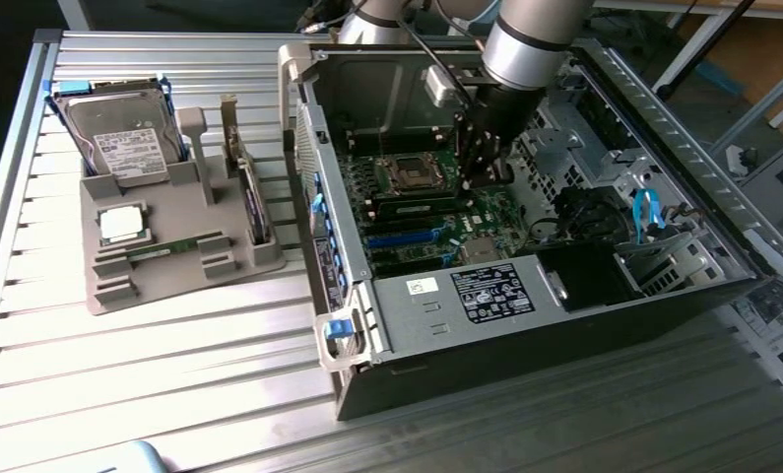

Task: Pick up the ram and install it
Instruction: 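Press down the ram until it locks into place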

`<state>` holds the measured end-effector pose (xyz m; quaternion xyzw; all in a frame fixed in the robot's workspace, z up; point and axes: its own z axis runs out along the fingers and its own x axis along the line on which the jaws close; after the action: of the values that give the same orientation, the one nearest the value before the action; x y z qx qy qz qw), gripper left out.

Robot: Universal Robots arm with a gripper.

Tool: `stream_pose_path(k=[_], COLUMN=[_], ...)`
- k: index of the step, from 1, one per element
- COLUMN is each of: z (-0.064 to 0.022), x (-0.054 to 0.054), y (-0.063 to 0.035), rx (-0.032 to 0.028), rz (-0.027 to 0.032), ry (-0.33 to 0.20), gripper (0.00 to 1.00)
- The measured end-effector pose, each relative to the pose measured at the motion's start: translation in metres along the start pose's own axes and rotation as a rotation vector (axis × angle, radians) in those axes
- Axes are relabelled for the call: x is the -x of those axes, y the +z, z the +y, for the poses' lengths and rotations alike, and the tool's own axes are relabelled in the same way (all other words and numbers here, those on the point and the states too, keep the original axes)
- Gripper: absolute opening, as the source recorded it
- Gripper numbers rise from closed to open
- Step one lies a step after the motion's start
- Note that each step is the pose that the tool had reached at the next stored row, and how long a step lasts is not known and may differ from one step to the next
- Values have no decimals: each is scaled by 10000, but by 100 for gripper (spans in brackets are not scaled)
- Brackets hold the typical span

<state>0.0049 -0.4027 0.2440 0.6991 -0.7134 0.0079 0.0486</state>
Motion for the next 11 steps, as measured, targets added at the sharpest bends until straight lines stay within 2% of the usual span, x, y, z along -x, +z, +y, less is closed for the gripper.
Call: stream_pose_path(k=[6, 11], z=[115, 275], x=[-2, -5], y=[7, 17], rx=[-50, -134], rz=[-1, -3], ry=[5, 10], gripper=[11, 11])
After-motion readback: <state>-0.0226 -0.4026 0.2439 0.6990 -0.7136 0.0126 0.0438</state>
